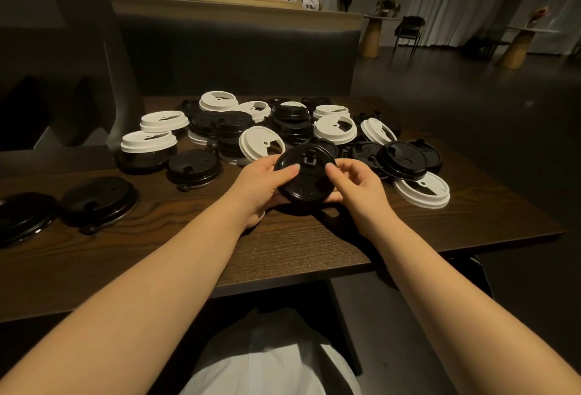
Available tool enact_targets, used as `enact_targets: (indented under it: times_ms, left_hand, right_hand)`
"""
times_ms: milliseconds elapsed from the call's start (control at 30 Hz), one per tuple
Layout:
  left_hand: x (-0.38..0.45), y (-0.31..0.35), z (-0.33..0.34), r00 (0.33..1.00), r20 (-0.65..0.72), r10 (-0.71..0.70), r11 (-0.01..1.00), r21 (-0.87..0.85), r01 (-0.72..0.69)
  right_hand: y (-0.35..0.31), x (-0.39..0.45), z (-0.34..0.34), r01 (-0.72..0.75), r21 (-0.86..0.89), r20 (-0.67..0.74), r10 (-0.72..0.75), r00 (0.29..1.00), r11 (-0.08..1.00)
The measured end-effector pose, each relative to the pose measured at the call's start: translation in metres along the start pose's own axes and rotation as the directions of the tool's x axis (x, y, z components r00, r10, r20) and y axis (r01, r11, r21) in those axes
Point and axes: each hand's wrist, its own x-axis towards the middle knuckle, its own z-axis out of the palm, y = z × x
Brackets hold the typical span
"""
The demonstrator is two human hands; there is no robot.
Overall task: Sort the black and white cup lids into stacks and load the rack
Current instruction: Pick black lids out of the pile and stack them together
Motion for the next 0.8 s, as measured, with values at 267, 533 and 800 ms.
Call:
enact_targets:
  times_ms: [267,533,800]
  left_hand:
    - [0.006,0.001,-0.001,0.993,-0.115,0.026,0.993,-0.114,-0.040]
    - [0.008,0.005,-0.006,0.969,-0.242,0.052,0.981,-0.169,-0.094]
    - [0.014,0.007,-0.016,0.925,-0.366,0.103,0.978,-0.135,-0.162]
  right_hand:
    - [-0.019,0.045,-0.073,-0.252,-0.701,-0.562,-0.300,0.771,0.667]
    - [-0.006,0.056,-0.091,-0.405,-0.860,-0.428,-0.006,0.904,0.311]
    - [-0.003,0.060,-0.018,0.156,-0.966,0.113,-0.207,0.972,0.204]
